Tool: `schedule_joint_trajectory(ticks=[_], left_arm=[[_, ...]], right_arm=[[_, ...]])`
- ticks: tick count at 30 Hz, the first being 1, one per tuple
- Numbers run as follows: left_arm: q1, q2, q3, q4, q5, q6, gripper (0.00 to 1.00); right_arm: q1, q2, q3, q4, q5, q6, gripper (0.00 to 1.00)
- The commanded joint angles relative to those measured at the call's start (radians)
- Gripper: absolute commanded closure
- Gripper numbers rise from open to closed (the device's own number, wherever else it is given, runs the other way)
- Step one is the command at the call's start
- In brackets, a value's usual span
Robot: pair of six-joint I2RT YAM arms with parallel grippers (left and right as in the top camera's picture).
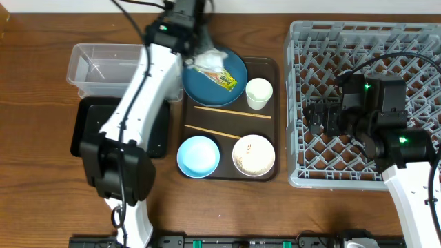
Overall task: Sort waste into correct bins and load items into the dishwasher rack
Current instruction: 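Carry the tissue with the left gripper and drop it into the clear bin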
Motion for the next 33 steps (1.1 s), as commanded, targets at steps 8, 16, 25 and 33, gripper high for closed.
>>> schedule_joint_trajectory(ticks=[8,16,25,33], left_arm=[[0.205,0.03,-0.014,-0.009,-0.019,0.05,0.94],[0.299,0.087,-0.025,0.005,-0.02,0.041,0.89],[0.313,0.126,-0.023,0.036,-0.015,0.039,0.17],[0.237,0.019,-0.022,0.035,0.021,0.198,0.17]], right_arm=[[0.02,-0.008,0.014,0.0,-0.009,0.003,0.01],[0.02,-0.008,0.014,0.003,-0.008,0.003,0.01],[0.02,-0.008,0.014,0.003,-0.008,0.002,0.01],[0.02,-0.008,0.014,0.013,-0.008,0.002,0.01]])
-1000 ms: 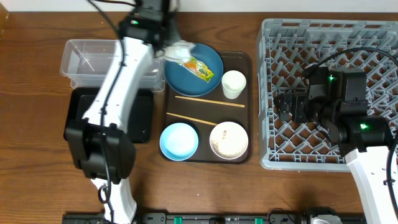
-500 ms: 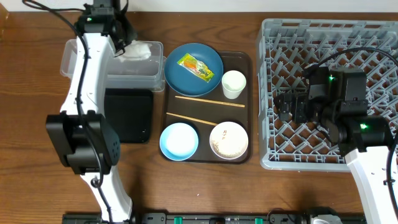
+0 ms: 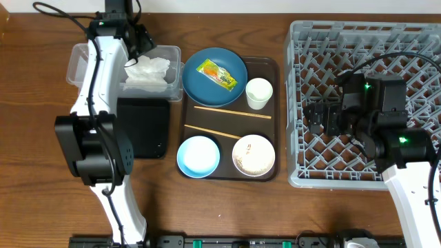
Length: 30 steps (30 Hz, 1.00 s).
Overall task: Sort waste into correct bins and load items into the dishwasher rack
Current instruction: 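Carry the tissue with the left gripper and drop it into the clear bin, then return the left gripper to the plate and grasp the yellow-green cake wrapper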
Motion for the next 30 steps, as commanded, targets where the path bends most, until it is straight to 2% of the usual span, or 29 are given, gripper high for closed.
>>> schedule_joint_trajectory(ticks=[1,10,12,19,27,30], left_arm=[[-0.072,-0.102,0.001,0.001,0.016,0.114,0.17],[-0.307,-0.092,0.0,0.018,0.012,0.127,0.17],[-0.342,-0.069,0.0,0.016,0.003,0.096,0.17],[-0.378,0.014,0.0,0.001,-0.014,-0.087,0.17],[-0.42,0.126,0.0,0.044,-0.015,-0.114,0.17],[-0.424,0.172,0.0,0.057,-0.03,-0.17,0.17]], right_arm=[[0.02,-0.008,0.014,0.005,-0.008,0.002,0.01],[0.02,-0.008,0.014,0.001,-0.023,0.002,0.01],[0.02,-0.008,0.014,0.0,-0.031,0.002,0.01],[0.02,-0.008,0.014,-0.007,-0.031,0.002,0.01],[0.02,-0.008,0.014,-0.014,-0.031,0.002,0.01],[0.02,-0.008,0.014,-0.022,-0.031,0.002,0.01]])
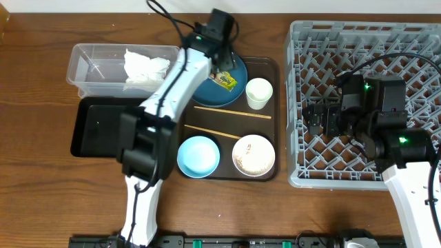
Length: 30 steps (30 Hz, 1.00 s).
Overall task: Sort waste into correct bins and load items into the dishwasher rack
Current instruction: 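Return the left gripper to the plate and grasp the yellow-green cake wrapper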
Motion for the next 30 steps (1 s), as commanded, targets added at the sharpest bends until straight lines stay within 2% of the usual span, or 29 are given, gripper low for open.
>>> schedule_joint_trajectory(ticks=[1,13,14,16,18,22,23,24,30], left_arm=[[-0.007,0.062,0.0,0.01,-0.033,-0.082,0.17],[-0.007,0.176,0.0,0.091,-0.04,-0.108,0.18],[-0.008,0.176,-0.002,0.089,-0.041,-0.108,0.23],[-0.008,0.176,-0.003,0.082,-0.04,-0.108,0.44],[-0.008,0.176,-0.003,0.066,-0.04,-0.108,0.61],[-0.008,0.176,-0.003,0.013,-0.037,-0.108,0.81],[-0.008,0.176,-0.003,0.003,-0.037,-0.108,0.91],[-0.007,0.176,-0.003,-0.005,-0.037,-0.107,0.94],[-0.007,0.114,0.005,-0.022,-0.037,-0.092,0.94]], right_arm=[[0.02,-0.008,0.014,-0.01,-0.011,0.002,0.01],[0.02,-0.008,0.014,-0.027,-0.011,0.002,0.01],[0.02,-0.008,0.014,-0.027,-0.011,0.002,0.01],[0.02,-0.008,0.014,-0.026,-0.011,0.002,0.01],[0.02,-0.008,0.014,-0.026,-0.011,0.002,0.01],[0.02,-0.008,0.014,-0.026,-0.011,0.002,0.01],[0.02,-0.008,0.014,-0.025,-0.011,0.002,0.01],[0.02,-0.008,0.014,-0.024,-0.011,0.002,0.01],[0.02,-0.008,0.014,-0.026,-0.011,0.002,0.01]])
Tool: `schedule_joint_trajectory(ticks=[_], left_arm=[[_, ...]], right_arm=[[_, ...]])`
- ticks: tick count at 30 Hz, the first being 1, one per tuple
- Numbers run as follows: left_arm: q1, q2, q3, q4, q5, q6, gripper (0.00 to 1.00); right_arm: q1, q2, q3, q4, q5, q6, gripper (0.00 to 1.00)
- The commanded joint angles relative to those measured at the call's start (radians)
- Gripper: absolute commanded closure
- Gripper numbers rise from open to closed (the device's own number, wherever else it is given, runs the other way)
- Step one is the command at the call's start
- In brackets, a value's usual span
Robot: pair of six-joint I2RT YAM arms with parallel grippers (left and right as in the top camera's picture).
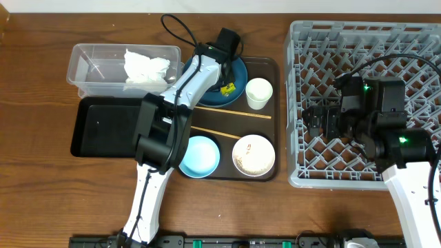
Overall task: Sort waste into correct bins and load items into the dishwasher rack
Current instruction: 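Return the left gripper to the plate and grasp the yellow-green cake wrapper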
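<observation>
My left gripper [222,74] is down over the blue plate [239,67] at the back of the brown tray [275,117]. Its wrist hides the fingers. A yellow packet [229,87] peeks out just in front of it on the plate; contact cannot be told. Crumpled white tissue [145,65] lies in the clear bin [93,65]. On the tray sit a white cup [259,93], two chopsticks [234,113], a blue bowl [200,156] and a white bowl [253,155]. My right gripper [311,118] hovers open over the grey dishwasher rack [365,41], holding nothing.
A black bin [103,127] lies in front of the clear bin, left of the tray. The left arm's links cross the tray's left edge and part of the blue bowl. The rack fills the right side of the table.
My left gripper has moved a little nearer and lower over the plate, now covering most of the yellow packet. The tissue stays in the clear bin. The right arm has not moved.
First my left gripper was at the plate, on the white tissue beside the packet. Then it was over the clear bin with the tissue lying in it. Then it was back at the plate's far edge, and now it sits down at the packet.
</observation>
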Motion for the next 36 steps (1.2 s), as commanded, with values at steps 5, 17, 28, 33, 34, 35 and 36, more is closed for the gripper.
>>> schedule_joint_trajectory(ticks=[5,17,28,33,34,35,36], left_arm=[[0.003,-0.177,0.005,-0.016,-0.005,0.043,0.94],[0.004,-0.262,0.001,-0.021,-0.005,0.054,0.5],[0.004,-0.089,0.001,0.082,-0.006,0.02,0.32],[0.004,-0.037,0.001,0.106,-0.009,-0.02,0.32],[0.004,-0.026,0.001,0.113,-0.01,-0.027,0.32],[0.004,-0.016,0.001,0.121,-0.01,-0.029,0.31],[0.004,-0.01,0.001,0.127,-0.01,-0.029,0.3]], right_arm=[[0.02,-0.008,0.014,0.001,-0.011,0.002,0.01],[0.02,-0.008,0.014,0.001,-0.011,0.002,0.01],[0.02,-0.008,0.014,-0.005,-0.011,0.002,0.01],[0.02,-0.008,0.014,-0.004,-0.012,0.002,0.01],[0.02,-0.008,0.014,-0.004,-0.012,0.002,0.01],[0.02,-0.008,0.014,-0.004,-0.011,0.002,0.01],[0.02,-0.008,0.014,-0.005,-0.012,0.002,0.01]])
